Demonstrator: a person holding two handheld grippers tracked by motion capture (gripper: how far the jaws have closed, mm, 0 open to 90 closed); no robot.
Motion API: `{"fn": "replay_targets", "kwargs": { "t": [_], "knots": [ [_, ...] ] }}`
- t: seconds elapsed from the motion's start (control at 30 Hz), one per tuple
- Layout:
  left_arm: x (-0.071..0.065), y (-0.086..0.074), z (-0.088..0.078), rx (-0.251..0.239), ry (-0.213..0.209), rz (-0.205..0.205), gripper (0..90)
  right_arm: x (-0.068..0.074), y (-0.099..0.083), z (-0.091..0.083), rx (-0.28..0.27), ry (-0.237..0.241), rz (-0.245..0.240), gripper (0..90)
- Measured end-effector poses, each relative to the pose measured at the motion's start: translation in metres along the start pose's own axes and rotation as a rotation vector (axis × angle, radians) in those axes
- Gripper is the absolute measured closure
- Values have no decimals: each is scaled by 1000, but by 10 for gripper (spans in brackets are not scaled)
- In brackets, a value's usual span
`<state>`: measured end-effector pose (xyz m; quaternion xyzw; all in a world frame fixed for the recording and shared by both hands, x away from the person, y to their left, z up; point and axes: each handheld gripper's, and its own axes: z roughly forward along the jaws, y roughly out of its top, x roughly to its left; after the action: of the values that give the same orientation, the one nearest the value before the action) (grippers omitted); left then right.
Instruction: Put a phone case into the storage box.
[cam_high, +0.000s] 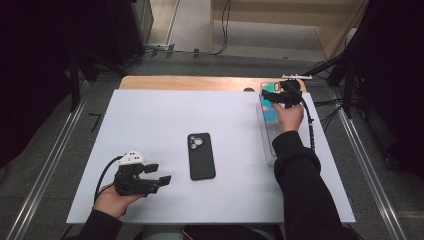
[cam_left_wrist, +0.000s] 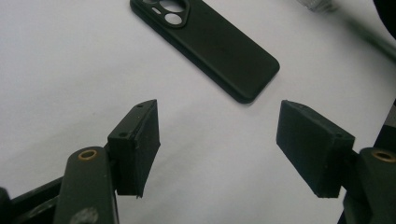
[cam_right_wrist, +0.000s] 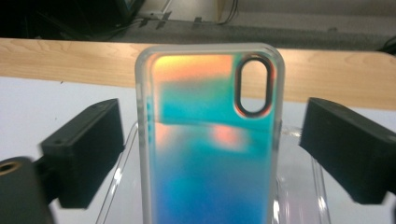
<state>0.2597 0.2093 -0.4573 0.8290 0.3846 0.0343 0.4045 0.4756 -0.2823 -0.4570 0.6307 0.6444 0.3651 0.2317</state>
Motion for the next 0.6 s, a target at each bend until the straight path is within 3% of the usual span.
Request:
{"fn": "replay_targets", "kwargs": {
  "t": [0.1, 0.2, 0.33, 0.53, 0.6],
  "knots": [
    [0, 0, 0, -2, -4, -5, 306, -2, 1, -10, 2, 1, 9, 13],
    [-1, 1, 0, -7, -13, -12, 305, -3, 2, -19, 24, 43, 28, 13],
    [-2, 2, 1, -2, -13, -8, 304, -1, -2, -31, 47, 63, 2, 13],
    [1, 5, 3, -3, -34, -20, 303, 3, -8, -51, 37, 128, 12, 14],
    [2, 5, 3, 7, -42, -36, 303, 5, -10, -57, 32, 176, -2, 17]
  ]
}}
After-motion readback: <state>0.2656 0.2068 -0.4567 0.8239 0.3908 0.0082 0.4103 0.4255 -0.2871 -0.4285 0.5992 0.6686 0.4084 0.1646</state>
